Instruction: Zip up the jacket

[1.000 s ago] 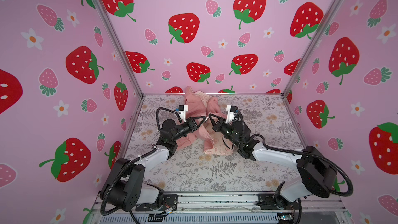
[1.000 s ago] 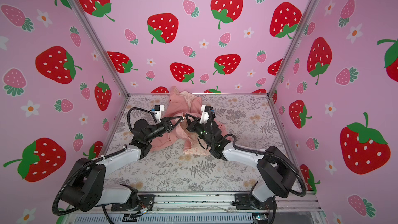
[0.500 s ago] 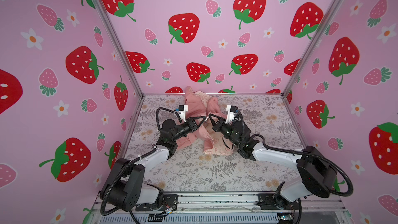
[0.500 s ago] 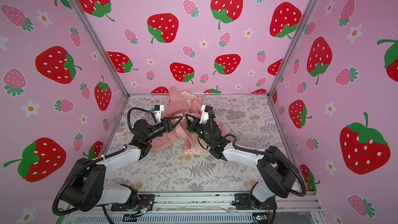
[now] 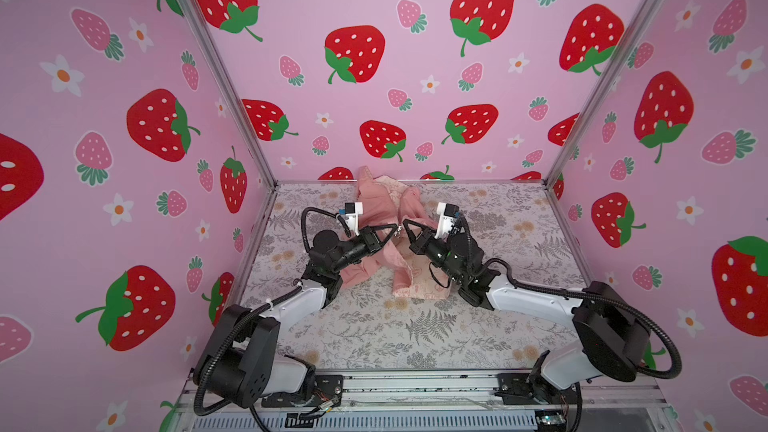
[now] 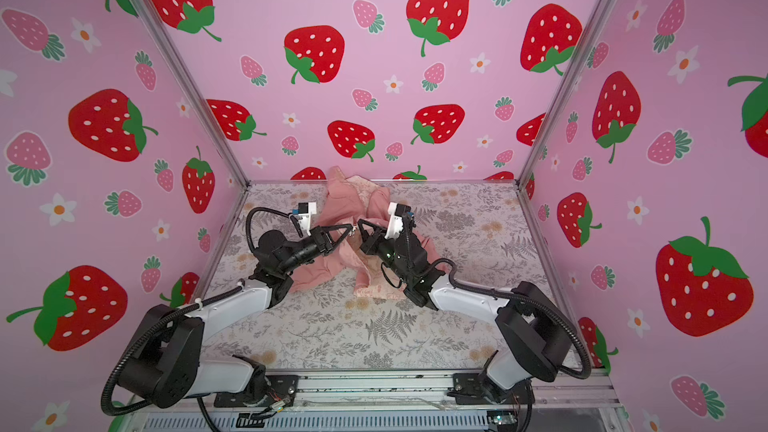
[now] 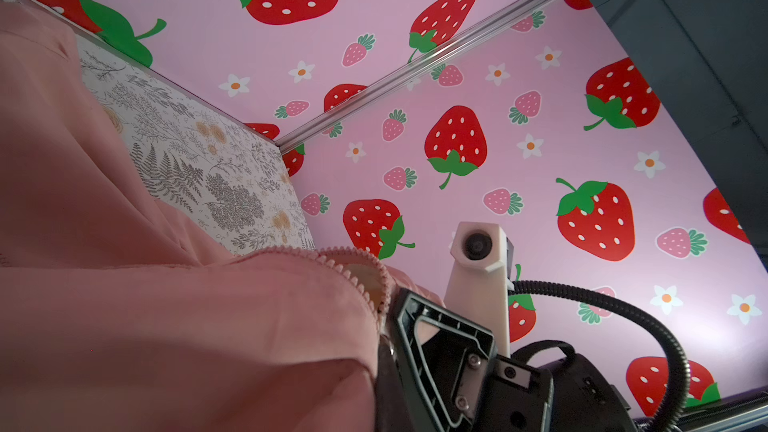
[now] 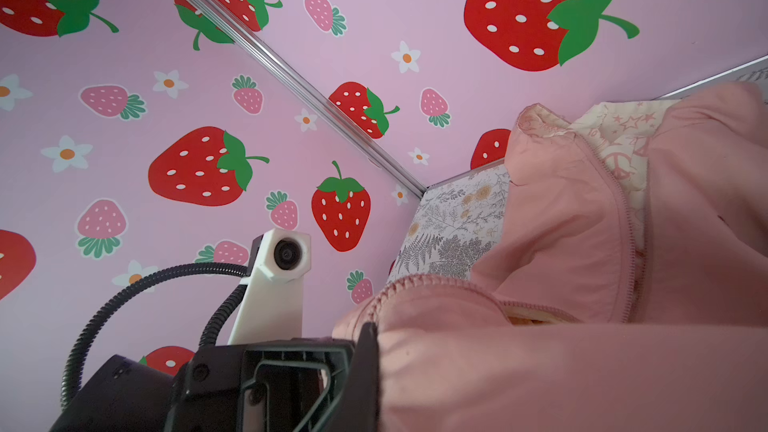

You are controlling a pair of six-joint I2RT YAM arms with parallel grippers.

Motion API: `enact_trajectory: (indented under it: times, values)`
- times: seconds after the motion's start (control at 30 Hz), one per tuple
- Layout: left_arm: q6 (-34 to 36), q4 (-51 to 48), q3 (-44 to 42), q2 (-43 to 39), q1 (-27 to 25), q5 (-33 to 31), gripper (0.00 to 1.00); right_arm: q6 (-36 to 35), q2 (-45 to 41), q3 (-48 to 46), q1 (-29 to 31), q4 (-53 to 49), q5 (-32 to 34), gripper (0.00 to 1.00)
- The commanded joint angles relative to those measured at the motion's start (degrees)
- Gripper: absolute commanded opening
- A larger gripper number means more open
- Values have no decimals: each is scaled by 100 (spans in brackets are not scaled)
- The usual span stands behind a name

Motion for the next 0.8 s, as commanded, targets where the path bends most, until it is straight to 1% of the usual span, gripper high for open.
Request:
enact_trajectory:
  times: [0.0, 0.17, 0.77]
  values:
    - [-81, 393, 72, -30, -4, 14, 0, -53, -111, 61, 48, 233, 73, 0]
    - [-73, 377, 54, -70, -6, 28, 0, -73, -160, 35, 54, 229, 134, 0]
    - [-109, 381, 96, -100, -9, 21, 0, 6, -83, -8, 50, 286, -46, 0]
